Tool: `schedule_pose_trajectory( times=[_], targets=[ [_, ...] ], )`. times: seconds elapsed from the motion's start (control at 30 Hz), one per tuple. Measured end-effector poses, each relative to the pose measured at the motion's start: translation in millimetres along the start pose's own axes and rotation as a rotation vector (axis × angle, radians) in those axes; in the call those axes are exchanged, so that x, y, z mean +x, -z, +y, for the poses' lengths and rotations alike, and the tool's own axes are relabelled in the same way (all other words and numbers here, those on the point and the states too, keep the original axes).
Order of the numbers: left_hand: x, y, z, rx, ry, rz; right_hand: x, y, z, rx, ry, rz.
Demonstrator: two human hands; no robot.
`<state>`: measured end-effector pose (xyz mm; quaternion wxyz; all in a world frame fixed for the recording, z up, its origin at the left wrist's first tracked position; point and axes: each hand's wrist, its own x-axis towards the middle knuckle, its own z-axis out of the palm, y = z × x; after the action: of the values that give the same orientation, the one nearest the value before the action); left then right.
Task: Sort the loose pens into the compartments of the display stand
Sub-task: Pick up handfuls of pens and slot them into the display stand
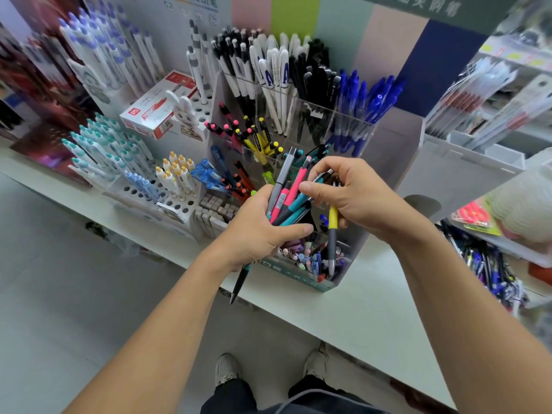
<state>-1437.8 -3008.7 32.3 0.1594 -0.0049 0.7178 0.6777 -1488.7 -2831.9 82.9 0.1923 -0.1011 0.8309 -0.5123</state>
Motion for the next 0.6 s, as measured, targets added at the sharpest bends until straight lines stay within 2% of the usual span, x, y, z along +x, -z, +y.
schedule_pose_trajectory(
  times=[0.27,0.5,0.6],
  targets=[
    [-2,4,-7,-0.128,0.024,0.087,6,-4,-5,0.074,-0.063,-0.079],
    [-3,7,-13,-0.328,0.126,0.199,8,-8,-11,-0.014,0.112,0.007],
    [-2,10,-13,-0.401,0.148,0.136,9,-7,-13,-0.124,0.150,0.018]
  ],
)
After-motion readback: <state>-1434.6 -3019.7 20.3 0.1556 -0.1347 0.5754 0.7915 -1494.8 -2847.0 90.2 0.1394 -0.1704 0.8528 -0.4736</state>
